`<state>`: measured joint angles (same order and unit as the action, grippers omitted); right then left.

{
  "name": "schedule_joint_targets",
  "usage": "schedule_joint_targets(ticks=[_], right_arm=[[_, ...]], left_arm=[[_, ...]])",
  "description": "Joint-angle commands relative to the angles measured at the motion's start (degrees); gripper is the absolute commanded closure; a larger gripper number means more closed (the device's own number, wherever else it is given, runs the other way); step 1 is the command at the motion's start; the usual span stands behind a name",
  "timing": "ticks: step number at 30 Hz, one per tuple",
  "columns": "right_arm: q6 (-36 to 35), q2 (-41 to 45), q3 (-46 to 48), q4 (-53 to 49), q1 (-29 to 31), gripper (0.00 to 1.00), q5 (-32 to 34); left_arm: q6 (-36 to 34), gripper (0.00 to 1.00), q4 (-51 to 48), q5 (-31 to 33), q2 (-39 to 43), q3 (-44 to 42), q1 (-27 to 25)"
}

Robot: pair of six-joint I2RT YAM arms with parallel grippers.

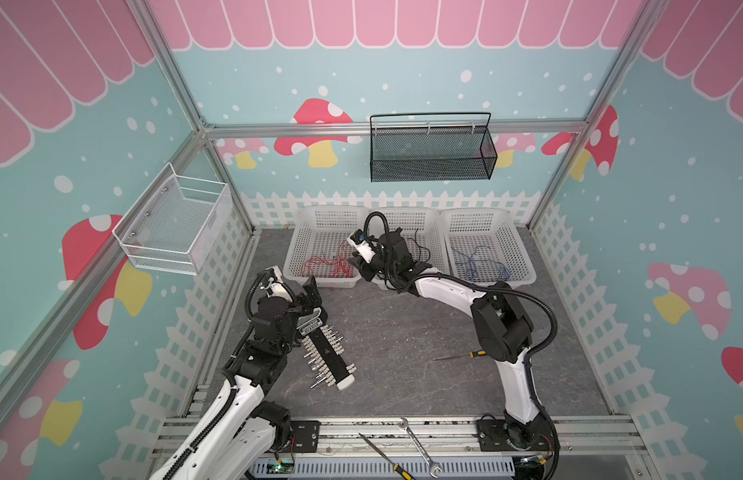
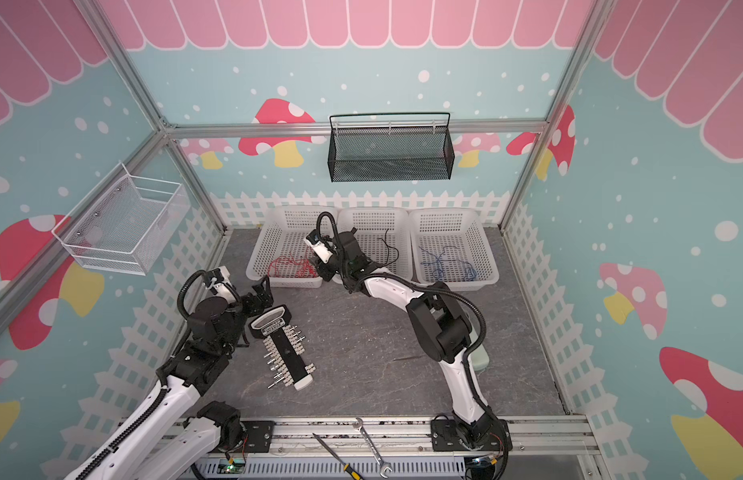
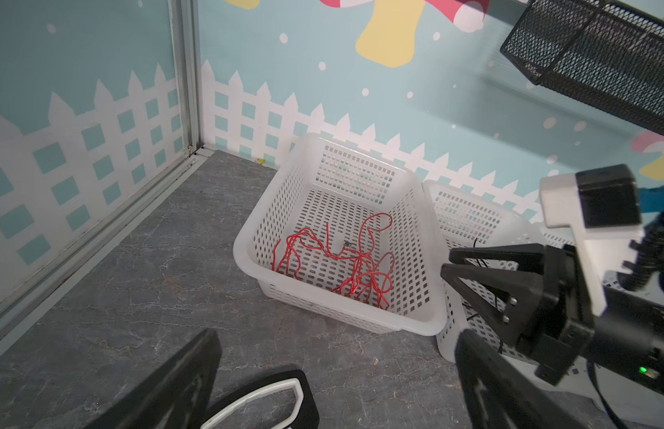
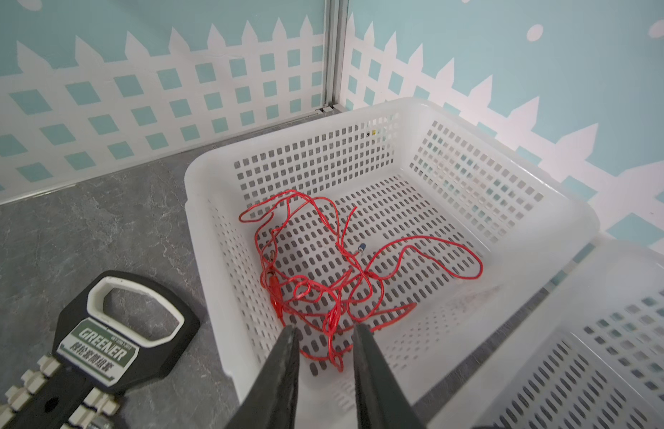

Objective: Untangle the cables

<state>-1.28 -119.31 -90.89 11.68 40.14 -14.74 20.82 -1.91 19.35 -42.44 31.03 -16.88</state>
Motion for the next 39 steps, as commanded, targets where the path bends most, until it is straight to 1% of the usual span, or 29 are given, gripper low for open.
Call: schedule_joint_targets(ticks=[1, 5, 9, 13, 17, 20, 22, 24, 26, 29, 31, 35, 39], right_arm=[[-1.21, 7.59, 5.36, 2.31, 0.2, 0.71, 3.55], [-1.3, 16.65, 14.9, 4.03, 0.09, 0.69, 6.54], [-2.28, 23.7, 23.35, 4.89, -0.2, 0.66, 10.47], [-1.6, 31.34, 32.84, 5.92, -2.26, 0.63, 15.24], [1.41, 40.58, 43.17, 6.26, -7.42, 0.59, 19.25], [2.79, 47.9, 50.65, 6.29, -11.86, 0.54, 22.01], [3.93, 53.09, 55.88, 6.42, -15.58, 0.51, 23.72], [4.04, 57.42, 60.41, 7.38, -18.4, 0.45, 25.97], [3.52, 60.08, 63.67, 8.37, -20.49, 0.41, 27.82], [2.91, 60.84, 66.9, 11.29, -23.71, 0.36, 28.47], [2.95, 59.07, 69.09, 16.09, -26.34, 0.32, 27.92], [2.23, 51.55, 69.32, 22.51, -30.95, 0.28, 28.36], [1.12, 43.45, 69.29, 31.26, -34.73, 0.27, 25.51]], left_arm=[[0.78, 0.02, 0.8, 2.09, -0.68, -0.95, 0.36], [-0.54, 0.02, -0.25, 5.01, -2.44, -0.89, 0.4], [-1.94, 0.01, -1.29, 7.31, -4.67, -0.32, 0.51], [-4.1, 0.02, -0.63, 8.97, -7.77, -0.01, 0.62], [-6.9, 0.02, 2.24, 12.1, -11.98, -1.02, 0.71], [-8.28, 0.01, 5.65, 13.57, -14.99, -2.1, 0.75], [-9.48, 0.01, 8.4, 13.62, -16.88, -2.76, 0.89], [-10.54, 0.01, 10.44, 13.51, -18.3, -2.79, 1.13], [-11.95, 0.01, 13.87, 13.08, -19.7, -3.36, 1.52], [-13.87, 0.01, 19.36, 10.44, -22.0, -4.33, 2.9], [-14.67, 0.01, 24.04, 8.76, -24.62, -5.04, 4.3], [-14.83, 0.01, 33.87, 7.01, -31.44, -6.05, 7.28], [-18.43, 0.01, 36.87, 6.76, -38.46, -3.96, 7.68]])
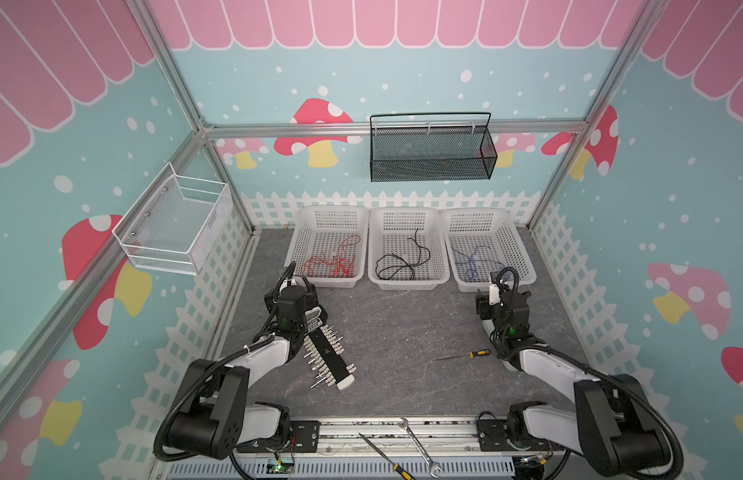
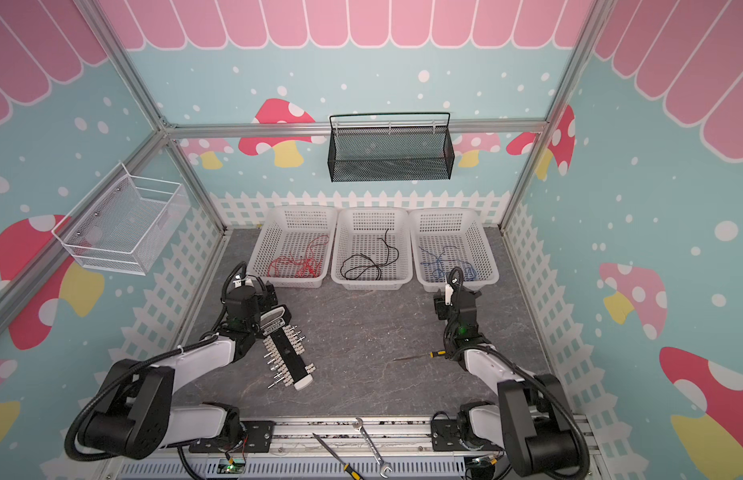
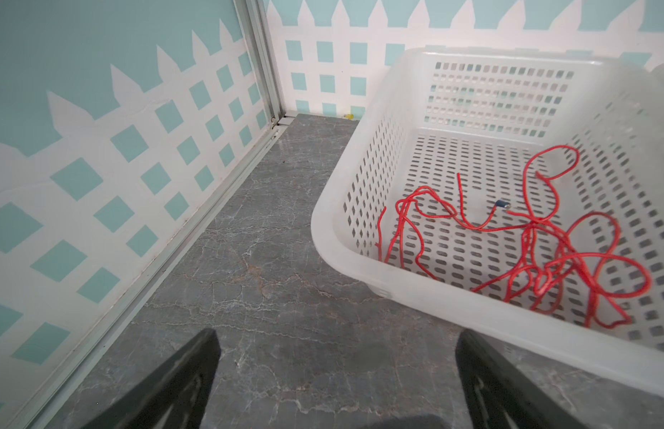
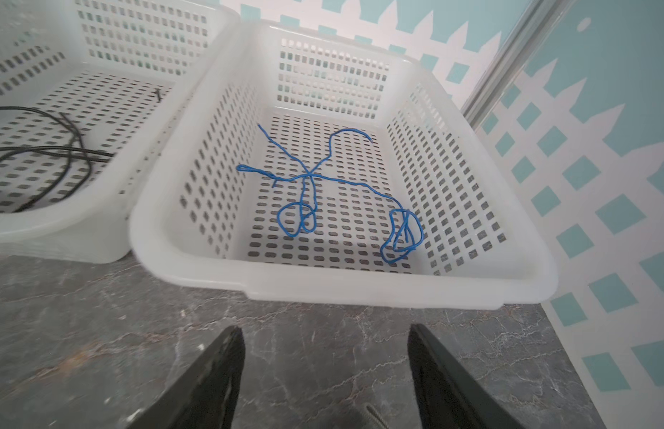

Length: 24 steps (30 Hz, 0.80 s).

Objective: Untangle the cables

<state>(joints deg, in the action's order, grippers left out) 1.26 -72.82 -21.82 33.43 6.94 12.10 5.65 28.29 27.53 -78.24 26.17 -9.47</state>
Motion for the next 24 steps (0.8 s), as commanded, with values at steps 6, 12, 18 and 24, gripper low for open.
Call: schedule_joint_targets(ticks=[6, 12, 18, 24], right_arm=[[-4.21, -8.28, 3.4, 22.21, -3.45, 0.27, -6.7], [-4.04, -13.97, 9.51, 40.43, -6.9, 0.25, -14.24], [-2.38, -14.1, 8.59, 37.93, -7.91, 0.02, -13.2], [-2.35, -13.86, 8.82, 38.17, -7.91, 0.02, -13.11]], left_arm=[[-5.11, 0.0, 23.5, -5.81, -5.82, -5.7, 2.3], [-3.11, 0.01, 28.72, -8.81, -9.19, -7.51, 4.57], [-1.17, 0.0, 23.83, -4.63, -10.04, -4.33, 5.17], [-1.39, 0.0, 24.54, -4.79, -10.05, -4.74, 5.17]])
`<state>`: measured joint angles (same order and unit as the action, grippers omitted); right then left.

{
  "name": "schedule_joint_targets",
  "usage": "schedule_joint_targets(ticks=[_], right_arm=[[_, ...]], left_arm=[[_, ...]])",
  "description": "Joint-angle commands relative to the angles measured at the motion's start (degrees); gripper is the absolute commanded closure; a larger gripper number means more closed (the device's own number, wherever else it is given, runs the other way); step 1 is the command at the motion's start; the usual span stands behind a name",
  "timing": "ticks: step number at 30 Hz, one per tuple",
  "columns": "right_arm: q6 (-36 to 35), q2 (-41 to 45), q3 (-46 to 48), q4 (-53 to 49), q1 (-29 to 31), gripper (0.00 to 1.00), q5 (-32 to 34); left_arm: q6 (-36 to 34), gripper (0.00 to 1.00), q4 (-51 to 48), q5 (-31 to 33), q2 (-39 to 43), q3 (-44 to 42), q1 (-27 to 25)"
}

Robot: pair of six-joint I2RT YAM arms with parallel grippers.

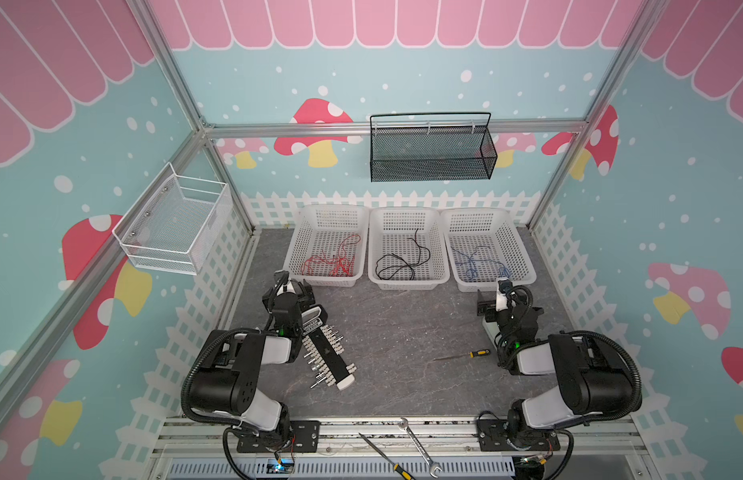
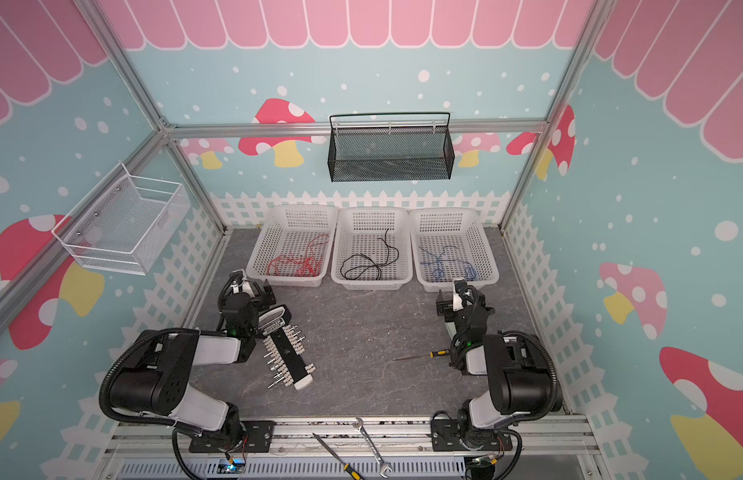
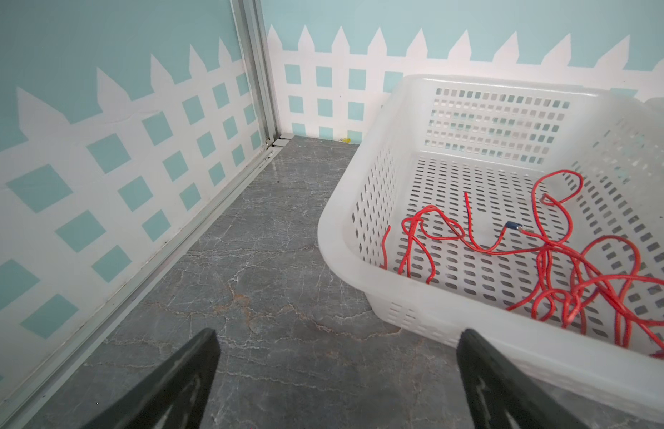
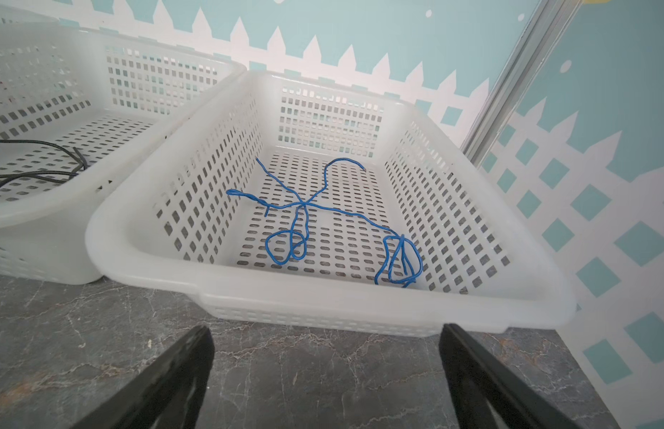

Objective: Untangle the cables

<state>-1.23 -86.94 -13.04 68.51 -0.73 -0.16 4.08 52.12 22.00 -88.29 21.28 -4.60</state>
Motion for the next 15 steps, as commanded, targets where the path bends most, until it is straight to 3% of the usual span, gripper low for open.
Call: schedule_joint_targets(ticks=[1, 15], right_arm=[[-0.02, 0.24, 0.05, 3.2, -0.17, 0.02, -0.77], [0.45, 0.09, 0.16, 3.41, -0.17, 0.02, 0.29]], left_arm=[[-0.19, 0.0, 1.75, 0.4, -0.32, 0.08, 0.21], [-0.43, 0.0, 0.34, -0.77, -0.04, 0.52, 0.29]])
